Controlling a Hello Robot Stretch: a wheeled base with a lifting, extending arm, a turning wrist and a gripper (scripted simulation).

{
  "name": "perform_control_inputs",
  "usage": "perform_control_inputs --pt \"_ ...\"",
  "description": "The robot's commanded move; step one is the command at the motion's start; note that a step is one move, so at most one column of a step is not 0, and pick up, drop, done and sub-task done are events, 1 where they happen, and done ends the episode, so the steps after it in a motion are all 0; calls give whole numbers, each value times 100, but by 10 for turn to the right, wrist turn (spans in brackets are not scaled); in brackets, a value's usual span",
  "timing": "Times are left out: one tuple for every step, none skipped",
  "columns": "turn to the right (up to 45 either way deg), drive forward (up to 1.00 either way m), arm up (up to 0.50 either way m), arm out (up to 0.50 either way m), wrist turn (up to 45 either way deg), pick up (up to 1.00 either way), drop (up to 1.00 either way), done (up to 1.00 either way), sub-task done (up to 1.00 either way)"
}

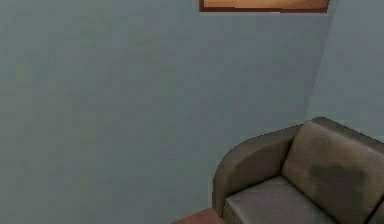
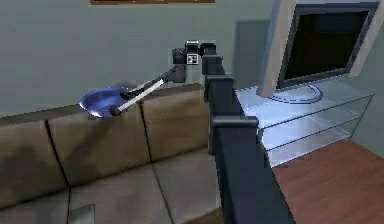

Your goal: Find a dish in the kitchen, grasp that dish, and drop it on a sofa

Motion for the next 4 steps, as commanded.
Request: perform_control_inputs --pt "0 0 -44 0 0 0 0 0 0" --pt "0 0 -32 0 0 0 0 0 0" --pt "0 0 0 0 0 0 100 0 0" --pt "0 0 10 0 0 0 0 0 0"
